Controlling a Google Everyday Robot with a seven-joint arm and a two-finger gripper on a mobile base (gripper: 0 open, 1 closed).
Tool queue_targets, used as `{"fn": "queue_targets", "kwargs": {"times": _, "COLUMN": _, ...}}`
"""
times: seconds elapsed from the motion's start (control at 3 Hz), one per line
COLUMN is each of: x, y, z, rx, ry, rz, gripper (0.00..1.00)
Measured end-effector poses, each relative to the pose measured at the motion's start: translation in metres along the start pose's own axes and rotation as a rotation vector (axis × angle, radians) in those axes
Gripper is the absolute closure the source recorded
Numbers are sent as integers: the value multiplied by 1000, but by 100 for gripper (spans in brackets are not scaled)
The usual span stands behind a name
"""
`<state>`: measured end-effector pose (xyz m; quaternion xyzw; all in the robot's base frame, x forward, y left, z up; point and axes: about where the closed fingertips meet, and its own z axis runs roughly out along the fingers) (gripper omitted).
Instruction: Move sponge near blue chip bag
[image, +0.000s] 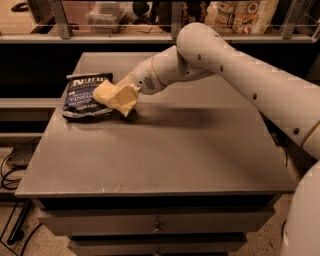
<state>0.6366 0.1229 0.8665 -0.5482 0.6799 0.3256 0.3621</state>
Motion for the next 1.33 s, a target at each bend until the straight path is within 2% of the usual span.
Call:
{"fn": "queue_targets", "kwargs": {"times": 0.33, "x": -19, "y": -11, "z": 10, "rx": 9, "ry": -6, "rz": -26, "gripper": 28}}
{"fn": "queue_targets", "kwargs": {"times": 0.67, "x": -19, "y": -9, "z": 12, "rx": 4, "ry": -6, "rz": -26, "gripper": 5}}
{"fn": "queue_targets", "kwargs": {"times": 1.0, "x": -19, "y": -8, "z": 14, "rx": 1, "ry": -6, "rz": -27, "gripper": 0}}
{"fn": "queue_targets", "kwargs": {"times": 1.33, "x": -19, "y": -8, "z": 14, "rx": 1, "ry": -6, "rz": -27, "gripper": 0}}
